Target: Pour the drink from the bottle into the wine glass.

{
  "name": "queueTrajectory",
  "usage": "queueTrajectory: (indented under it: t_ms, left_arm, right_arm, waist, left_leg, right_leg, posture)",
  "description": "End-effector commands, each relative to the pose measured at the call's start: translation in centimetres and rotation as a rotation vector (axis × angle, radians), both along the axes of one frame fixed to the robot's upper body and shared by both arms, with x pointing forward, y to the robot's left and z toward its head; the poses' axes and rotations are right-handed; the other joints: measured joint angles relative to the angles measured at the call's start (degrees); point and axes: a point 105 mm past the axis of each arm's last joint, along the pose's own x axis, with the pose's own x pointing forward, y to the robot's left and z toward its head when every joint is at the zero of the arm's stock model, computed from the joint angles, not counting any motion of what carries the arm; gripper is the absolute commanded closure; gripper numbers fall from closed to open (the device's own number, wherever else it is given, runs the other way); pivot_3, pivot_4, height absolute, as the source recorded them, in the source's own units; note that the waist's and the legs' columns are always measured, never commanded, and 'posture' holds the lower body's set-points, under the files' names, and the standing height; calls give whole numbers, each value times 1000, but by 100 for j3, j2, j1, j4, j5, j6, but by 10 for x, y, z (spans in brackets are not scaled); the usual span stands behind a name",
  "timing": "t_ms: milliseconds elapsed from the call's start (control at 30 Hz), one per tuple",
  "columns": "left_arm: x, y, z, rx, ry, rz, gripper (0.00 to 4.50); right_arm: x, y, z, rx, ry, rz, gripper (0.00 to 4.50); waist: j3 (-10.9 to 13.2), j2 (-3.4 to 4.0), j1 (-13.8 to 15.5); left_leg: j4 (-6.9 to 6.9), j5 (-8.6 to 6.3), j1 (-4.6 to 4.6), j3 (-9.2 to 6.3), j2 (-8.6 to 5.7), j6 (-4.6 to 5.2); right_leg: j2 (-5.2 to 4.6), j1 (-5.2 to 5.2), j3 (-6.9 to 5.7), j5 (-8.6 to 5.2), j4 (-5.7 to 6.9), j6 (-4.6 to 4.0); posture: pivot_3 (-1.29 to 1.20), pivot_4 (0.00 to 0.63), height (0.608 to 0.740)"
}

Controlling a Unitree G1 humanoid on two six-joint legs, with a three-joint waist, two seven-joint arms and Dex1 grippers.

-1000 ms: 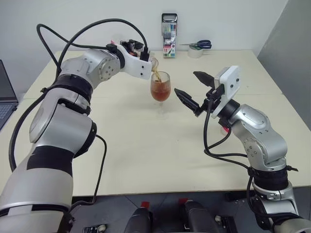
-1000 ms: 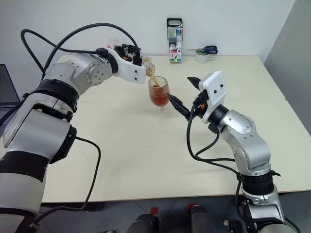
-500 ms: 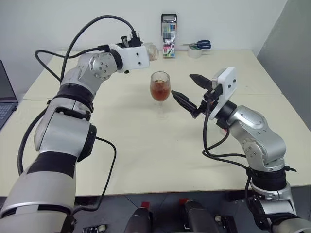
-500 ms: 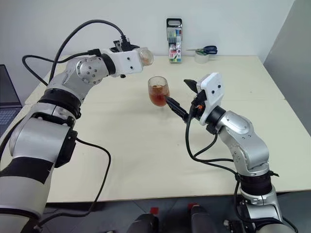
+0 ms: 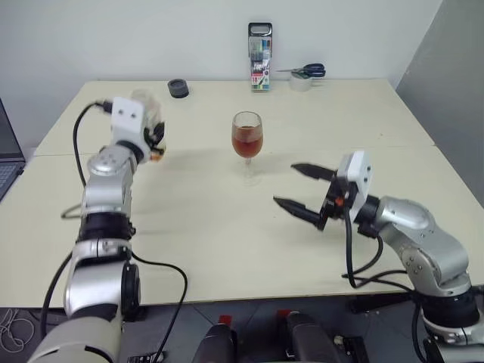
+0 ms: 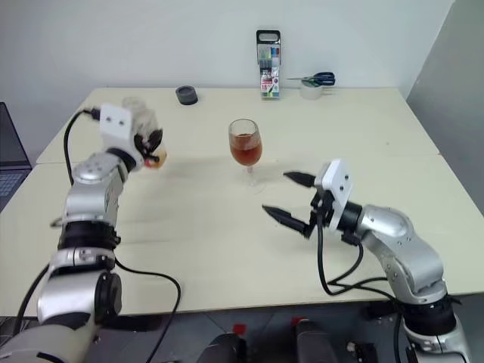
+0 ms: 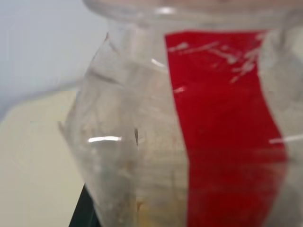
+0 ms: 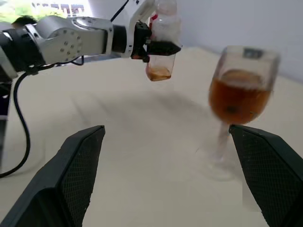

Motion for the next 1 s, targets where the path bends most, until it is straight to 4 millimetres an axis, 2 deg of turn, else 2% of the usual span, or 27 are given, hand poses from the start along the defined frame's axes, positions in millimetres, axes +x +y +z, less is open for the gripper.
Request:
queueTrajectory:
  t_ms: [33, 200, 433, 767, 1000]
  left_arm:
    - [-12, -1, 27, -77, -120, -5, 2863]
    - [-18, -4, 4, -113, -106, -36, 2863]
    - [-18, 5, -32, -165, -35, -38, 2863]
    - [-10, 8, -47, -131, -4, -16, 2863]
    - [-11, 7, -51, -113, 13, -25, 539]
  right_arm:
    - [-17, 6, 6, -6, -80, 90, 0]
    - [-15, 6, 5, 14, -68, 79, 0]
    - [-9, 3, 5, 33, -67, 30, 0]
    - [-6, 4, 9, 50, -66, 5, 0]
    - [-5, 6, 13, 64, -61, -8, 0]
  waist:
    - [-2, -3, 48]
    - [-6, -6, 99]
    - [-6, -7, 104]
    - [-9, -10, 108]
    - [-9, -10, 108]
  left_leg:
    - [2, 0, 4, 0, -1, 0]
    - [3, 1, 28, 3, -2, -2]
    - [3, 1, 26, 3, -1, -3]
    - [2, 0, 27, 5, -3, -1]
    - [1, 0, 25, 4, -3, 0]
  right_leg:
    - [0, 7, -2, 1, 0, 0]
    - [2, 28, -2, 1, 1, 1]
    - [-5, 26, -1, 1, -1, 0]
    - [-4, 28, -2, 1, -2, 0]
    - [-4, 26, -3, 1, -2, 0]
  posture:
    - [0, 150, 740]
    - [0, 150, 740]
    - [0, 150, 740]
    - [0, 150, 740]
    - [0, 150, 740]
